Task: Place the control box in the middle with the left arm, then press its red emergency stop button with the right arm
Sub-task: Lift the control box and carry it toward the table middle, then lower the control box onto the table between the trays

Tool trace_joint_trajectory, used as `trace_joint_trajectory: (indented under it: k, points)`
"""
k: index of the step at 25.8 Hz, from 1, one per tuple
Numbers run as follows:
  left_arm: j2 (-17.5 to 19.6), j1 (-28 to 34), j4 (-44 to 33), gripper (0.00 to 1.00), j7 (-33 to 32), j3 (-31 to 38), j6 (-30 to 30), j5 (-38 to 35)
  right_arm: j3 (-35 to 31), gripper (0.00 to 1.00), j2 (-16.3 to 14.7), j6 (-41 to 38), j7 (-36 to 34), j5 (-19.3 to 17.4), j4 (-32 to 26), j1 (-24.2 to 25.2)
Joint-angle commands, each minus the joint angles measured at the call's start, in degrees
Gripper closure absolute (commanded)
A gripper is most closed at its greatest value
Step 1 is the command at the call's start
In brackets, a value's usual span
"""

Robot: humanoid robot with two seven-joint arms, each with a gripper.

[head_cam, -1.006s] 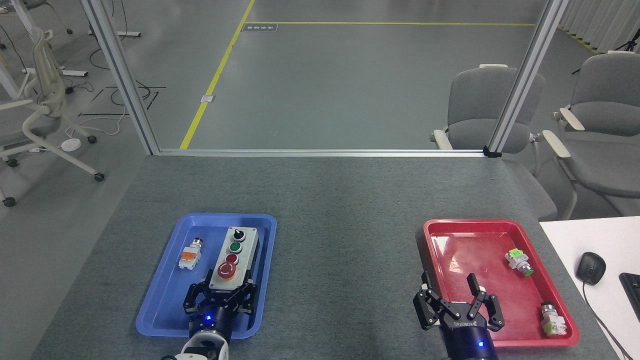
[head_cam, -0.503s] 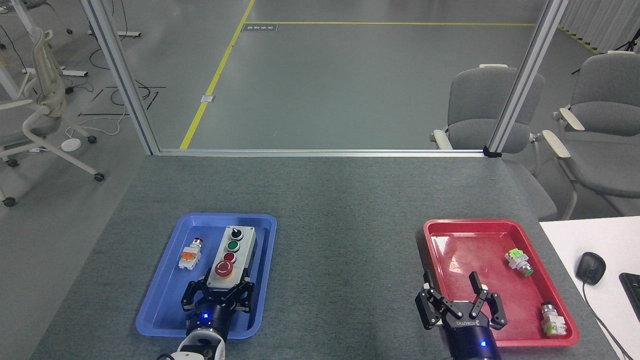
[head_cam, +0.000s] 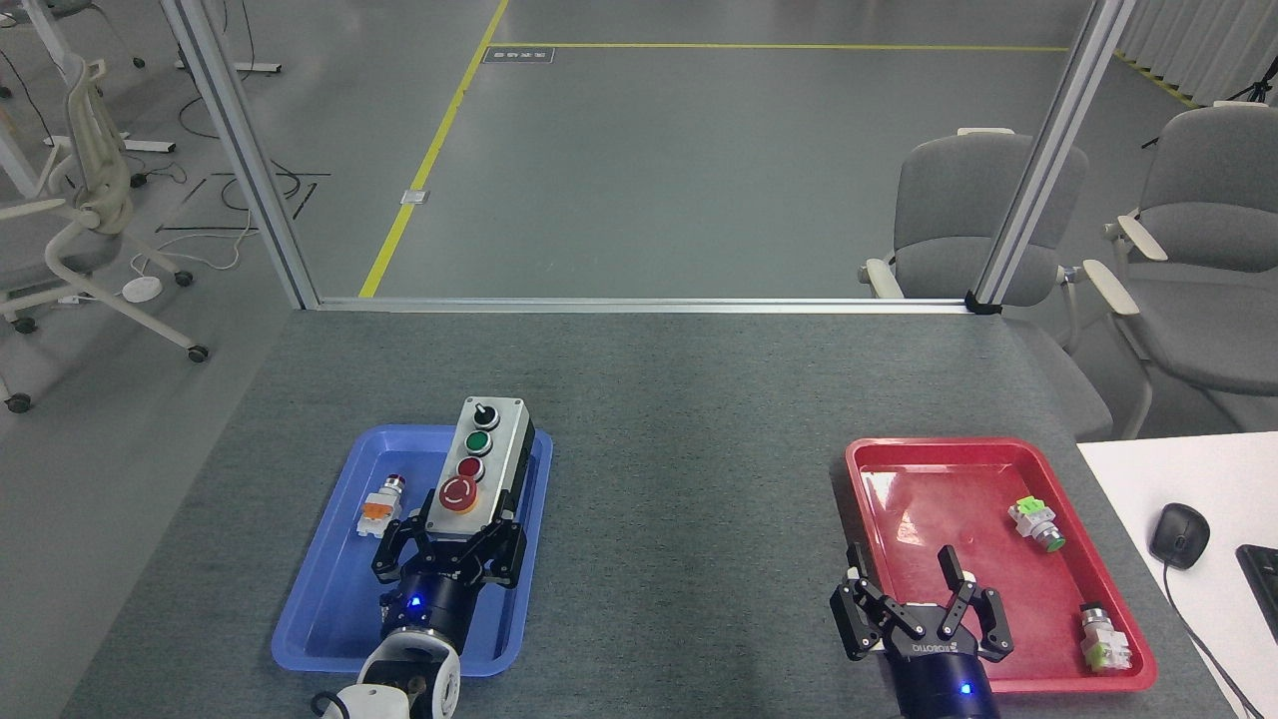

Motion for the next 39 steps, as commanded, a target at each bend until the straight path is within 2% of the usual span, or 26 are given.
trace_joint_trajectory:
  k: [1, 5, 10, 15, 19, 29, 34, 39]
  points:
    - [-2.5, 0.1, -0.4, 1.0, 0.0, -2.2, 0.3, -0.3, 0.0, 0.0, 0.3, 0.3, 0.4, 0.0, 0.0, 0.0]
    - [-6.2, -0.6, 0.3, 1.0, -0.6, -4.6, 0.3, -0.8, 0.1, 0.01, 0.4, 0.3, 0.3, 0.1, -0.5, 0.0]
    - [-9.0, -1.5, 1.3, 1.0, -2.5, -10.2, 2.6, -0.8, 0.1, 0.0, -0.2, 0.4, 0.4, 0.2, -0.2, 0.1]
    - [-9.1, -1.5, 4.0, 1.0, -2.6, -17.3, 6.6, -0.2, 0.1, 0.0, -0.4, 0.1, 0.5, 0.1, -0.1, 0.2]
    - [-9.1, -1.7, 6.0, 1.0, -2.6, -21.7, 6.8, -0.1, -0.1, 0.0, -0.1, 0.1, 0.5, 0.3, -0.1, 0.0]
    - [-9.2, -4.6, 8.1, 1.0, -2.9, -27.4, 6.6, -0.1, -0.3, 0.01, 0.1, 0.1, 0.5, 0.5, -0.1, 0.0]
    - [-9.3, -5.8, 8.5, 1.0, -3.0, -33.3, 6.8, -0.1, -0.4, 0.0, -0.2, 0.2, 0.5, 0.5, 0.0, 0.0]
    - [-9.3, -6.0, 8.9, 1.0, -5.2, -35.4, 6.7, 0.1, -0.4, 0.01, -0.1, 0.3, 0.5, 0.5, 0.0, 0.0]
